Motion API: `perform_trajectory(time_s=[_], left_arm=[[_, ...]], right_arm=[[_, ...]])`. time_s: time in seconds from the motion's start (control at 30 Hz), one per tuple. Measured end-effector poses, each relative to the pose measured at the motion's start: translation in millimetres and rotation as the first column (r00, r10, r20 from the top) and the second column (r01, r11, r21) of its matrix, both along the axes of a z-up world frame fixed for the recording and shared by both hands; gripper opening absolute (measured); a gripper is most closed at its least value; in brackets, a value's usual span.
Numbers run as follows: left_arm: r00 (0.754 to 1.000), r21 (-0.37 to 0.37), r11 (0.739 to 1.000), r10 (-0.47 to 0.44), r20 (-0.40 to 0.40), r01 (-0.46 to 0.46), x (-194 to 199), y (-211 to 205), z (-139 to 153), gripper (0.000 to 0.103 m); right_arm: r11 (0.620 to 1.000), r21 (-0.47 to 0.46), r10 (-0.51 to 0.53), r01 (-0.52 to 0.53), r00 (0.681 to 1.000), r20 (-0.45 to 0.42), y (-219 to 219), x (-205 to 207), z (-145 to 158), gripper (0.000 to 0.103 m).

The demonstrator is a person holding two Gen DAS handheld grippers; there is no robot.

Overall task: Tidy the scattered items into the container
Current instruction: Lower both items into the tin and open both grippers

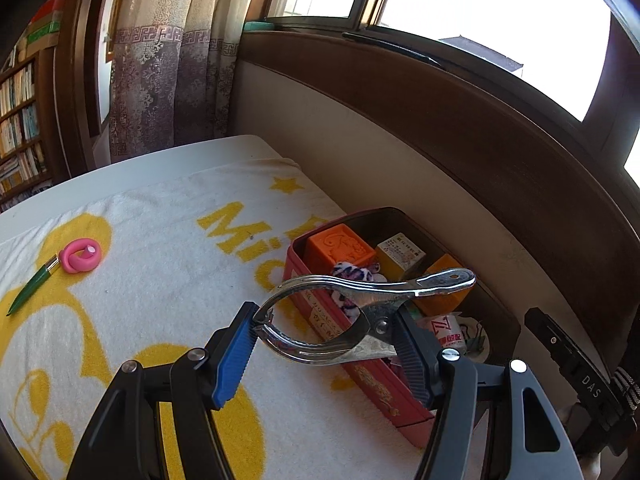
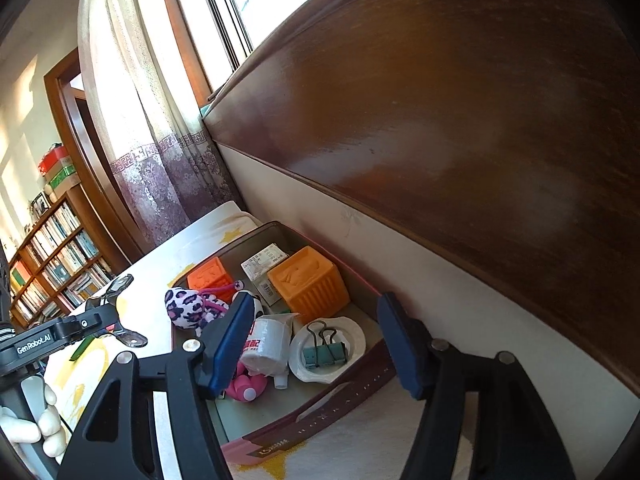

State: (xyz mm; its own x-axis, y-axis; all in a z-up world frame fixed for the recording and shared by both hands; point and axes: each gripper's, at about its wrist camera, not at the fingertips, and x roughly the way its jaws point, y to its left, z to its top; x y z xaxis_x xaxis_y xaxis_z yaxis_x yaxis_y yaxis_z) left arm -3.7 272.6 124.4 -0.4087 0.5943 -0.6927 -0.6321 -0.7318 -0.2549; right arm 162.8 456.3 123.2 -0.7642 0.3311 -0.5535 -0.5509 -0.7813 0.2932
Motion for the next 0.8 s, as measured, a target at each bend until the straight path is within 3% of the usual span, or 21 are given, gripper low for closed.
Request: perform_trajectory(time_s=[0.37, 0.47, 0.8], left_arm=[[0.988, -0.040, 0.987, -0.155, -0.003, 0.155, 33.2, 50.6, -2.1, 0.068], [0.982, -0.043, 0.981, -0.189, 0.015, 0.189, 39.4, 55.9, -6.8, 0.079], [0.990, -0.031, 0.990, -0.135, 0.031, 0.136, 30.4, 39.3, -9.3, 0.080]], right_arm=[[1.000, -0.014, -0.027, 0.027, 0.999, -0.029, 10.4, 12.8, -1.8, 0.069], [0.999, -0.021, -0.035, 0.035, 0.999, -0.034, 12.3, 15.0, -2.2, 0.070], [0.999, -0.028, -0.028, 0.027, 0.999, -0.031, 7.4, 11.5, -2.9, 0.071]])
